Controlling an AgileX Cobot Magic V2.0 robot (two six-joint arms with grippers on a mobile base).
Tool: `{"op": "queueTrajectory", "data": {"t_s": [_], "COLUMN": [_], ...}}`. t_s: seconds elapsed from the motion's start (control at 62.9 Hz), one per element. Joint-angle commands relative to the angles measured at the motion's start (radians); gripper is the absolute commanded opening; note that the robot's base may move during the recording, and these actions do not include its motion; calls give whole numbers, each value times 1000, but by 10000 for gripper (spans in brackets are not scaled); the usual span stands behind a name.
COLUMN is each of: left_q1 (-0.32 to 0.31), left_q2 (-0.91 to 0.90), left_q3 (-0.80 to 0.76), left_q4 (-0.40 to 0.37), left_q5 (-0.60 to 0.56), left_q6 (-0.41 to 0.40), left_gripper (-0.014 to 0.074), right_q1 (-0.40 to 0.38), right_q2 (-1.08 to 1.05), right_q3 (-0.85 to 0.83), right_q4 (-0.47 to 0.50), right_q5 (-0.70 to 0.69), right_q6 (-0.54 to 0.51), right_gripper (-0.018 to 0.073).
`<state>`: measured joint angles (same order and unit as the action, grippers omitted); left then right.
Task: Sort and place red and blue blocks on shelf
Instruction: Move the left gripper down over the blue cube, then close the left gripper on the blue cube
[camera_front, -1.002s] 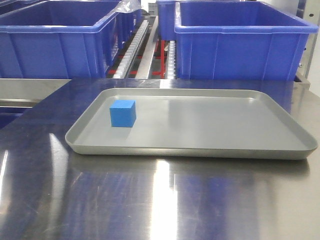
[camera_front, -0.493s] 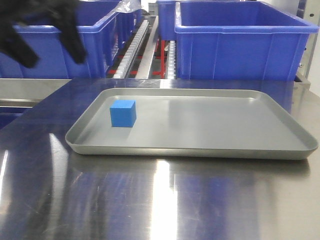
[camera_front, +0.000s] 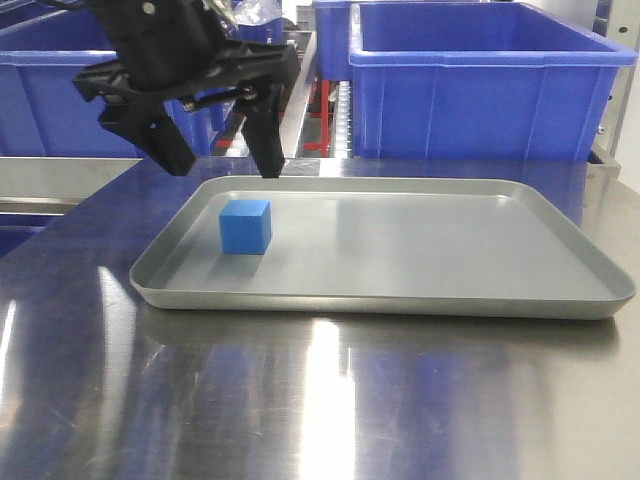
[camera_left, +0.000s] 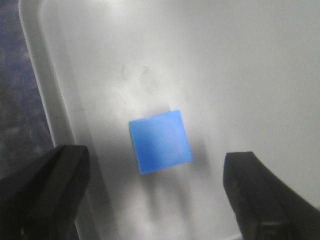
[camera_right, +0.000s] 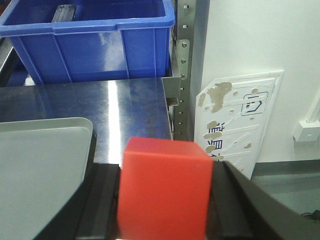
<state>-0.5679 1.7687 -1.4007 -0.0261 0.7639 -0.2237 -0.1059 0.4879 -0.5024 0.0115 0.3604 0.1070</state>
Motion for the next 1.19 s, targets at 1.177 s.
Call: {"op": "queueTrajectory", "data": {"t_s": [1.177], "left_q1": [-31], "left_q2": [106], "left_q3": [-91], "left_q4": [70], "left_q5": [-16], "left_q6": [-83], "left_gripper": [583], "right_q1": [-9], "right_q2": [0], "right_q3": [-28], "right_q4": [-11], "right_q5": [-91], "right_q6": [-8], "right_gripper": [55]}}
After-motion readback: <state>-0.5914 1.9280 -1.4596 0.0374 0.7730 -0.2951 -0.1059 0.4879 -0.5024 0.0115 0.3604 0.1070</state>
